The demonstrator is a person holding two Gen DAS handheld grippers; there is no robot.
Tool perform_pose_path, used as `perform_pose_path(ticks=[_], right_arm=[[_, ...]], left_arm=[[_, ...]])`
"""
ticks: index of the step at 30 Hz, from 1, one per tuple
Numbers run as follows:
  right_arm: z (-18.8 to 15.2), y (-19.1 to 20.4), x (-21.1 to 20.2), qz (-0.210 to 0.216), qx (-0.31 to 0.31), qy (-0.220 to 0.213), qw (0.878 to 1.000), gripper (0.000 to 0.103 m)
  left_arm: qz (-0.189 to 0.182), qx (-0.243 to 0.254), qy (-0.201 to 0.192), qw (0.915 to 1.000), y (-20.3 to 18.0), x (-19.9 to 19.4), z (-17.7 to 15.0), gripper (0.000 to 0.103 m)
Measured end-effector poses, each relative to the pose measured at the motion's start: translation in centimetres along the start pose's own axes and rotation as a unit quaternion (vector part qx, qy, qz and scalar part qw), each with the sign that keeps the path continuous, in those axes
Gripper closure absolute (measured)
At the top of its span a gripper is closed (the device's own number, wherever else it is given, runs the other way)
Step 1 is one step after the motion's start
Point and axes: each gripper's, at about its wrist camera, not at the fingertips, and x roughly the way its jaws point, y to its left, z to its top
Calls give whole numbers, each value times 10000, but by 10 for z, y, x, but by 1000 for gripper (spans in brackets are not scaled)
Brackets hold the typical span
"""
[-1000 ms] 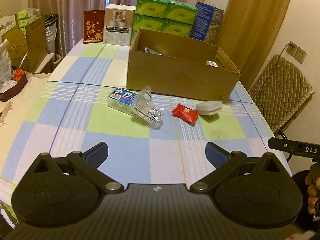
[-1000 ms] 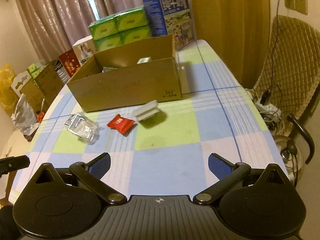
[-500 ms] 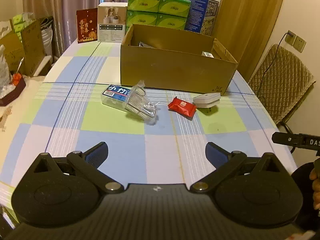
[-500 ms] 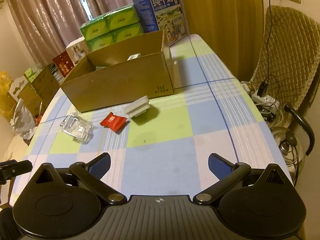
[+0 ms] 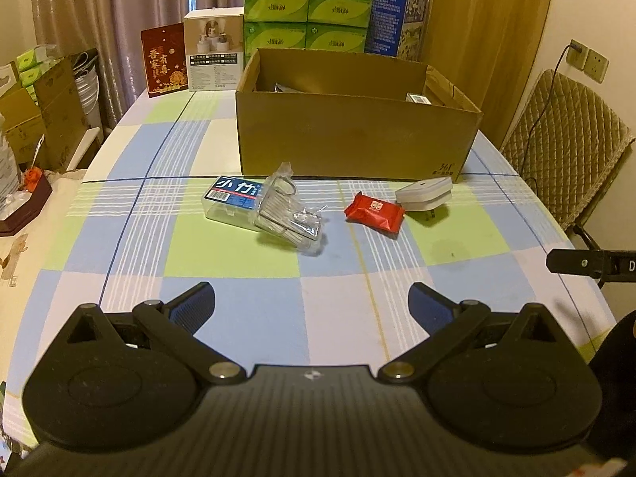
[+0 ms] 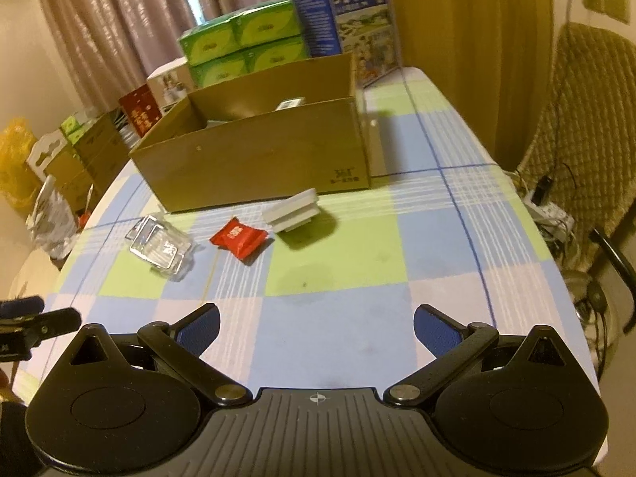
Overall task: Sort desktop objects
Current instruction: 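Move both tools back over the remaining items on the table, then grasp the red candy packet with the right tool while the left tool approaches the clear soap dish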
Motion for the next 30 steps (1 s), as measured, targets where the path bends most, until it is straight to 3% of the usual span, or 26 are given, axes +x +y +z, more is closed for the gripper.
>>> perform_pose_path(ticks=[13, 15, 17, 22, 30], right_arm=[[17, 23, 53, 517, -879, -22, 9948, 3], [18, 24, 64, 581, -939, 32, 9939, 6], [18, 26, 76, 666, -1014, 103, 9926, 16], [20, 34, 105, 875, -1408, 237, 9859, 25], [25, 48, 144, 979, -1776, 327, 9787, 30]], left_arm=[[-130, 238, 65, 9996, 9, 44, 14, 1], [-134, 266, 78, 9995, 11, 52, 15, 1], [-150, 326, 99, 9993, 12, 61, 15, 1], [-155, 486, 106, 9986, 16, 80, 21, 2], [-96, 919, 69, 9957, 17, 110, 27, 2]])
